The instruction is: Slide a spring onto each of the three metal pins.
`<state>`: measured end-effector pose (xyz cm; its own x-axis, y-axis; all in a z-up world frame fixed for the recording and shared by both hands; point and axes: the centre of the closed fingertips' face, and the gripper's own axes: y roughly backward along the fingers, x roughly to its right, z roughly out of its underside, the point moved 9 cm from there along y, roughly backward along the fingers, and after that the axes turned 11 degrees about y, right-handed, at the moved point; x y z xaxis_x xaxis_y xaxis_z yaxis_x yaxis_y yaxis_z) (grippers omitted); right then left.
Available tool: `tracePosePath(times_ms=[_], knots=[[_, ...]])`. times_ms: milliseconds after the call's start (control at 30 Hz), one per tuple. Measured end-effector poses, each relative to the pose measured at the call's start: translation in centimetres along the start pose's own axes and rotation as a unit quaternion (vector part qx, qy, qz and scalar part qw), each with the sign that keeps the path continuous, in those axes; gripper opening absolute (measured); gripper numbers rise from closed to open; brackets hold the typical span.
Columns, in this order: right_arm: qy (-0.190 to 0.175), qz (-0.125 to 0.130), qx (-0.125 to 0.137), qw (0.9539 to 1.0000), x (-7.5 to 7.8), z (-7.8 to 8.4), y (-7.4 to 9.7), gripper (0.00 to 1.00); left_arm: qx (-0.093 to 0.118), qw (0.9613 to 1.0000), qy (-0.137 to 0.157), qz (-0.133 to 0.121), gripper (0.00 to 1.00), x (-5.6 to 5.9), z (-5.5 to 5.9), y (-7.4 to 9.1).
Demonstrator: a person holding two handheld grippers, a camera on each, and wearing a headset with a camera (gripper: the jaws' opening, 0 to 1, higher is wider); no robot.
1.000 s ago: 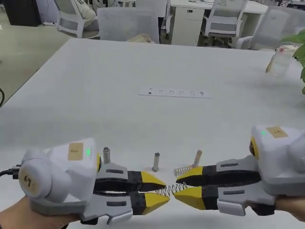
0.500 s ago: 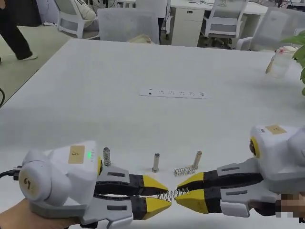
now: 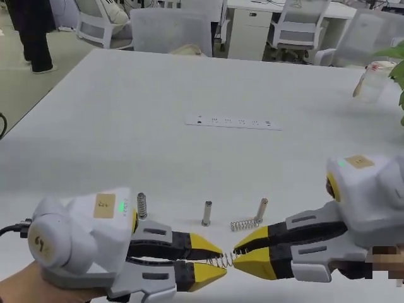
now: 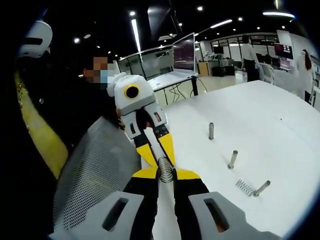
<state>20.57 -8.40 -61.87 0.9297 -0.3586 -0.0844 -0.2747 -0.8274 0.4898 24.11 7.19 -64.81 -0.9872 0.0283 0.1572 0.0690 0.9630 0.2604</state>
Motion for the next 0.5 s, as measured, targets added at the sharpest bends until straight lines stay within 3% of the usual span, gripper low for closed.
tracePosePath(times_ms=[233, 500], knots=[[0.025, 0.001, -0.014, 0.9996, 0.07, -0.95, -0.15, 0.08, 0.0, 1.0, 0.001, -0.004, 0.02, -0.14, 0.02, 0.05], [0.027, -0.007, -0.035, 0.999, 0.3, -1.02, -0.31, 0.08, -0.002, 1.0, -0.001, -0.007, 0.02, -0.18, 0.06, 0.13]])
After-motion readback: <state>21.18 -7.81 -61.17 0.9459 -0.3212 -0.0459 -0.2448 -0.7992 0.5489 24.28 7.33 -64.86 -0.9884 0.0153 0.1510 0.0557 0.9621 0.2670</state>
